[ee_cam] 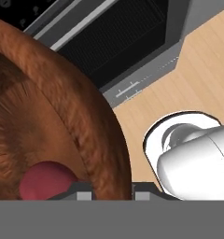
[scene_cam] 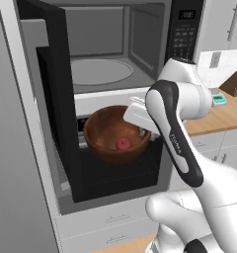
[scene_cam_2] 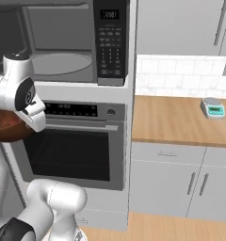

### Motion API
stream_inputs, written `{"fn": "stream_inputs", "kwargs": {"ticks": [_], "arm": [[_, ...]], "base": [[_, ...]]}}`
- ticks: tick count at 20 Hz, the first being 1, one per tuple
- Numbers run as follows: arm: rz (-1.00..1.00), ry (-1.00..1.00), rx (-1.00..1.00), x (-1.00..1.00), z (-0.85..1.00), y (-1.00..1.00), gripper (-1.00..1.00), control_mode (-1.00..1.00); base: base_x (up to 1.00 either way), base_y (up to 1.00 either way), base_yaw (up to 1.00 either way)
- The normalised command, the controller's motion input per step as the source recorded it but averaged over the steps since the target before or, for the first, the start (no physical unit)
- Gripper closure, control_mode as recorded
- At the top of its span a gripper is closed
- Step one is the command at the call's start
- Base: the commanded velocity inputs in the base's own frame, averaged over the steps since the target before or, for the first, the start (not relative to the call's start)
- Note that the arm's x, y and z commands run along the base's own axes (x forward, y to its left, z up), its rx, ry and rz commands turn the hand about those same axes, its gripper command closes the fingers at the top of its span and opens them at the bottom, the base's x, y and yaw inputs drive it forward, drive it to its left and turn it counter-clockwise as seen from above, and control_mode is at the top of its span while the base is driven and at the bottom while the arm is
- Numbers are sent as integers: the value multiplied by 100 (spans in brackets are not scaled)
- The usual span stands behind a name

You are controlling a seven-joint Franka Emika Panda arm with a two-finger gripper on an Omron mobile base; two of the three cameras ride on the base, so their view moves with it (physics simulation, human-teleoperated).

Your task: Pick the tomato from the sink and place it in the bowl. Then pick the bowl and place it in the microwave. Then close the microwave door and press the start button.

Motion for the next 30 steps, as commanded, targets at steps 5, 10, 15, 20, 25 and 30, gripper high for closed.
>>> {"fn": "stream_inputs", "kwargs": {"ticks": [5, 10, 15, 20, 25, 30], "arm": [[0, 0, 0, 0, 0, 0, 100, 100], [0, -14, 0, 31, 43, 2, 100, -100], [-3, -18, 0, 97, 95, -1, 100, -100], [-22, -3, 0, 100, 45, 4, 100, -100], [-30, 0, 2, 100, 23, 6, 100, -100], [-29, 2, 9, 100, 2, 0, 100, -100]], "base": [[23, 0, 0], [7, 1, 0], [0, 0, 0], [0, 0, 0], [0, 0, 0], [0, 0, 0]]}}
